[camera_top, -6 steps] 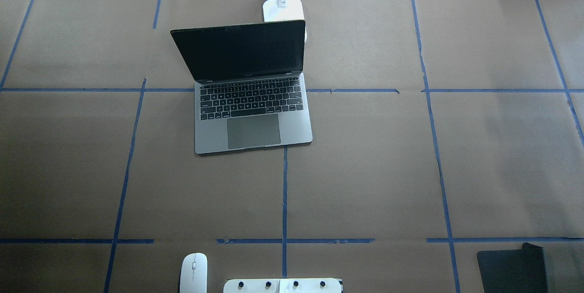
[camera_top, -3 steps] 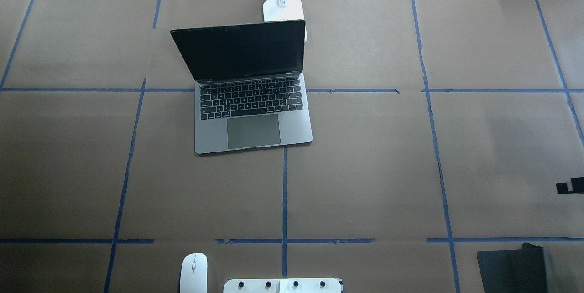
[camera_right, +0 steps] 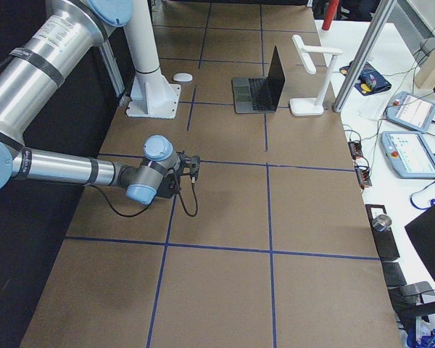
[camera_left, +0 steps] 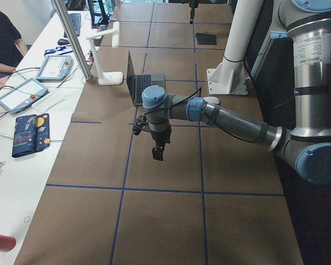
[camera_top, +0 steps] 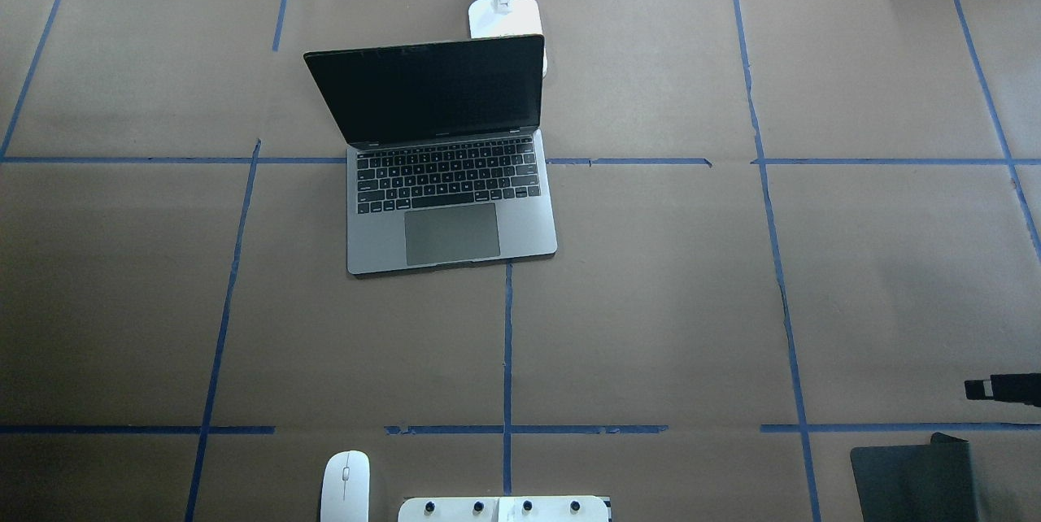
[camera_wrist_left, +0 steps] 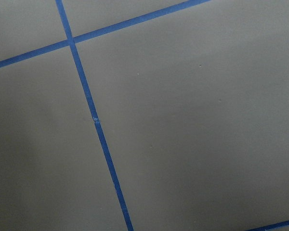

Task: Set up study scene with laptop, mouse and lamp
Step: 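Reach the right gripper to the black mouse pad and grasp its edge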

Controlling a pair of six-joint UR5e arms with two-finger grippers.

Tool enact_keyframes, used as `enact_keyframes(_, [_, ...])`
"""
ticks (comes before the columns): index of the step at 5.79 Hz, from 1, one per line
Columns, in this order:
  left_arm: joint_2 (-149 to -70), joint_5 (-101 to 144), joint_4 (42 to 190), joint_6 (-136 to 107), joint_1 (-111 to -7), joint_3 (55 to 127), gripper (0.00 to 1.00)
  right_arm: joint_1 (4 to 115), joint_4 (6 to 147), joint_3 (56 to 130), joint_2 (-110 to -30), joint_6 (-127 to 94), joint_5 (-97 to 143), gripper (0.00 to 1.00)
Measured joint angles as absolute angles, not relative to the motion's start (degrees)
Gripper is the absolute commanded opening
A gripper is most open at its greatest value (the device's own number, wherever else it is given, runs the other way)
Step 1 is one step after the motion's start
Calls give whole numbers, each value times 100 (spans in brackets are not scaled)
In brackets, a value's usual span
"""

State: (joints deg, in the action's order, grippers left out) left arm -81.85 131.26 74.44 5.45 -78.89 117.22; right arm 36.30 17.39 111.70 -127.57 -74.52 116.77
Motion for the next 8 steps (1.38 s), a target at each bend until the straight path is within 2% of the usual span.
enact_keyframes(3, [-8190, 13131, 7442, 514, -7885, 11733, 100, 2198, 1243, 10640, -12836, -8065, 10593, 99])
enact_keyframes(5, [-8191, 13131, 7436, 506, -7884, 11738, 100, 1515, 1136, 10391, -12826, -8173, 10284, 87])
enact_keyframes(7, [-8198, 13131, 7440, 508, -7890, 11734, 100, 1064, 1119, 10330, -12820, -8294, 9981, 15])
enact_keyframes(8, [-8197, 13131, 7437, 509, -7891, 11734, 100, 1005, 1056, 10342, -12817, -8321, 9938, 0])
